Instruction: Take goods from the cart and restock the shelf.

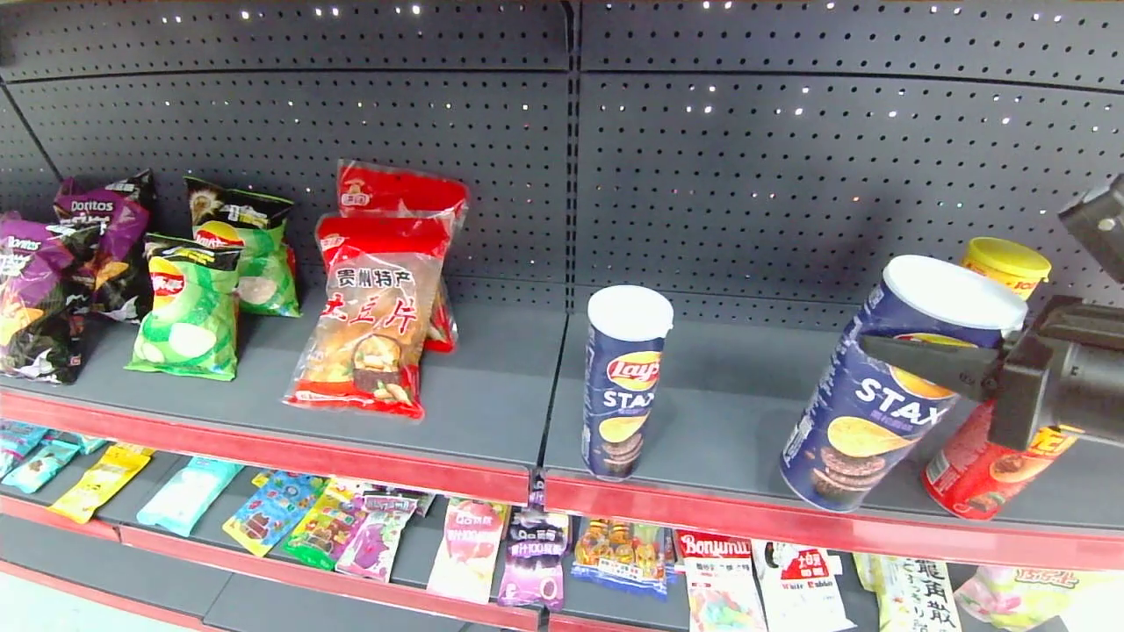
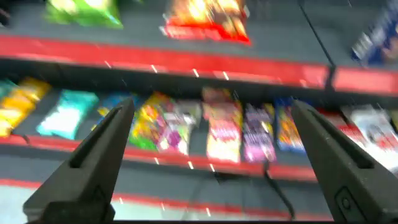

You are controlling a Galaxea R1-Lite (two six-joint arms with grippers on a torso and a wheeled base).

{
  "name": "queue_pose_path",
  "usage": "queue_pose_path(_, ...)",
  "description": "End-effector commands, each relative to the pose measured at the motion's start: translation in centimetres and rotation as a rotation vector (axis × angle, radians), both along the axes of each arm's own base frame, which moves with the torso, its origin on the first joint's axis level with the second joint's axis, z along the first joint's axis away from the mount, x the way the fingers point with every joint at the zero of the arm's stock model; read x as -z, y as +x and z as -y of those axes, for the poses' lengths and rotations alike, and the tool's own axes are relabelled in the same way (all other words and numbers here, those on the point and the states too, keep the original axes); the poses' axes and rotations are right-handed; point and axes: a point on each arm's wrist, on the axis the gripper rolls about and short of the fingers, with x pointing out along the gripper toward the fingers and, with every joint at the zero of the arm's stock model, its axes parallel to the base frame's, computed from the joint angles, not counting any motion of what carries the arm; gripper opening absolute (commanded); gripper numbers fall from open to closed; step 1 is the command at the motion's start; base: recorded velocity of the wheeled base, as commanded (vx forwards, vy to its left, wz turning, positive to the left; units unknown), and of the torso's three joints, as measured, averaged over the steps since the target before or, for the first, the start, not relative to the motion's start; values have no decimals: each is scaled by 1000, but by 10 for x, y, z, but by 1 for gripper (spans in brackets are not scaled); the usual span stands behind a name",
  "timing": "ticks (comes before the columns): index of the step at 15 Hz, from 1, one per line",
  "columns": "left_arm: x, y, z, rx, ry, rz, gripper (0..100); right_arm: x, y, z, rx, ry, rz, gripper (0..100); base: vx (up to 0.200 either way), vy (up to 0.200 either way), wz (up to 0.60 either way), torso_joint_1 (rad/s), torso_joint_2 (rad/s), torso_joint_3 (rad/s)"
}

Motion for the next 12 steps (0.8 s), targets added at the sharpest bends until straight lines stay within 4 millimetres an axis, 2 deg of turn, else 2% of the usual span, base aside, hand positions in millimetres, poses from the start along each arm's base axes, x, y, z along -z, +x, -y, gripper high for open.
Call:
queue_pose_path(1,17,10,-1,-25,9,55,100,1,1,0,-1,-1,-5,0,0,0,0,0,0,0)
queue_pose_path(5,19,10,3,148,22,29,100,-1,10,-3,-3,-3,-6,0,0,0,0,0,0,0)
queue_pose_path(9,19,13,2,174,-7,-13,100,-1,14,-4,-1,-2,-3,0,0,0,0,0,0,0)
queue_pose_path(11,19,11,1,316,1,1,100,-1,16,-5,-1,0,3,0,0,0,0,0,0,0)
queue_pose_path(12,19,10,0,275,18,18,100,-1,17,-5,-1,1,9,0,0,0,0,0,0,0)
